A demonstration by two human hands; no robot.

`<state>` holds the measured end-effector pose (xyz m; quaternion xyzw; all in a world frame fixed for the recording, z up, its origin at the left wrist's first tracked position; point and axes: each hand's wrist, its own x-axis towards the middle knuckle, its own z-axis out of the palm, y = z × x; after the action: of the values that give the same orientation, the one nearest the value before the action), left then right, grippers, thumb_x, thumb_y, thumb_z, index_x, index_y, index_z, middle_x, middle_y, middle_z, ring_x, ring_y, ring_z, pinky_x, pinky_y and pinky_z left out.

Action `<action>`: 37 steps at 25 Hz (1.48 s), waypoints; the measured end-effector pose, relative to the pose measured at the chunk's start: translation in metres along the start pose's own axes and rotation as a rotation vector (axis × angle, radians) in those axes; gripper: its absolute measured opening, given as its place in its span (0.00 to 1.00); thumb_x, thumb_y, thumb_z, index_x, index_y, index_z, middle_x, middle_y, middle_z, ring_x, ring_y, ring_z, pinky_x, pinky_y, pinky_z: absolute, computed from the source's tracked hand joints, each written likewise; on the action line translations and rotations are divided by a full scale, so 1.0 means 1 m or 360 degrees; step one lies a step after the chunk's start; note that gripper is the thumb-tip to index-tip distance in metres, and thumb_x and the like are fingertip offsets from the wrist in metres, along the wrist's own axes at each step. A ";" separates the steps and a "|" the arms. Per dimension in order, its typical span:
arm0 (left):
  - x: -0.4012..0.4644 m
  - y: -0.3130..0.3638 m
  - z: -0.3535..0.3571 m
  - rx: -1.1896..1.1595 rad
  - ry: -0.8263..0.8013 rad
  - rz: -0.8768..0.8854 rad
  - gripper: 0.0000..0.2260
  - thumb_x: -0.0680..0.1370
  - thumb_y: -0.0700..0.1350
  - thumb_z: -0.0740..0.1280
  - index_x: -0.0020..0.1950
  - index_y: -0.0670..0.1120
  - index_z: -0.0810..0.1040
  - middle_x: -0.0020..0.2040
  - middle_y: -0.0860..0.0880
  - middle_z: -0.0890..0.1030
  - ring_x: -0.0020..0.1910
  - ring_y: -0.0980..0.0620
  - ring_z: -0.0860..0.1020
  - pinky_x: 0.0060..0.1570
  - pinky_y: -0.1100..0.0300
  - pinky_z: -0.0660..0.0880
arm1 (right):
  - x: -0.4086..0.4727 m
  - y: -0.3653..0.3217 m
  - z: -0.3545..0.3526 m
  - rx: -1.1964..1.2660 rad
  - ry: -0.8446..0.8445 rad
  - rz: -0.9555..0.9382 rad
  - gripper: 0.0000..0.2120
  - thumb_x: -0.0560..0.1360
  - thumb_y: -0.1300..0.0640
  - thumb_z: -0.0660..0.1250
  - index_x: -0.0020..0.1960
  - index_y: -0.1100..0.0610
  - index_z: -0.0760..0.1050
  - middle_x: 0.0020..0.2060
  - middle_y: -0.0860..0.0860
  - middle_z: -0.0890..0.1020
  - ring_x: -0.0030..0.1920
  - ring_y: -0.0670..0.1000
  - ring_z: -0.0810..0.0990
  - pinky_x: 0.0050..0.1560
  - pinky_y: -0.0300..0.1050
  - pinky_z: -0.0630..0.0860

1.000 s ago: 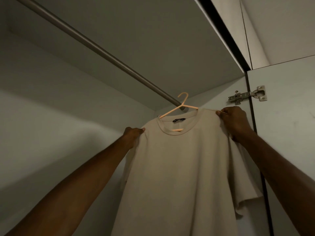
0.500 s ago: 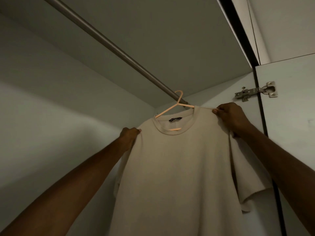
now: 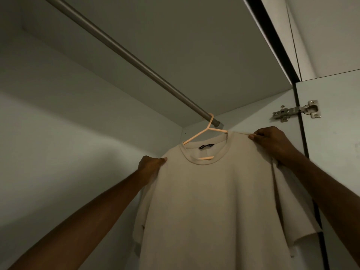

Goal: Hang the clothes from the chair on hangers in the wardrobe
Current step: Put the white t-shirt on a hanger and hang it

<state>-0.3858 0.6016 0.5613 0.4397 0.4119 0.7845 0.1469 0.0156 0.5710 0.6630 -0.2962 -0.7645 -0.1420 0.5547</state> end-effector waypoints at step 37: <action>-0.228 -0.030 -0.126 0.2368 0.0012 0.0667 0.16 0.78 0.46 0.68 0.66 0.44 0.77 0.58 0.44 0.81 0.56 0.42 0.79 0.50 0.52 0.74 | -0.219 -0.011 0.056 -0.0502 0.0222 -0.0542 0.34 0.61 0.65 0.69 0.68 0.62 0.74 0.72 0.63 0.69 0.70 0.64 0.68 0.68 0.58 0.59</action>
<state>-0.3618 0.4202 0.3735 0.4888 0.7394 0.3140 -0.3403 0.0119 0.5283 0.4404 -0.2354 -0.7317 -0.3712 0.5210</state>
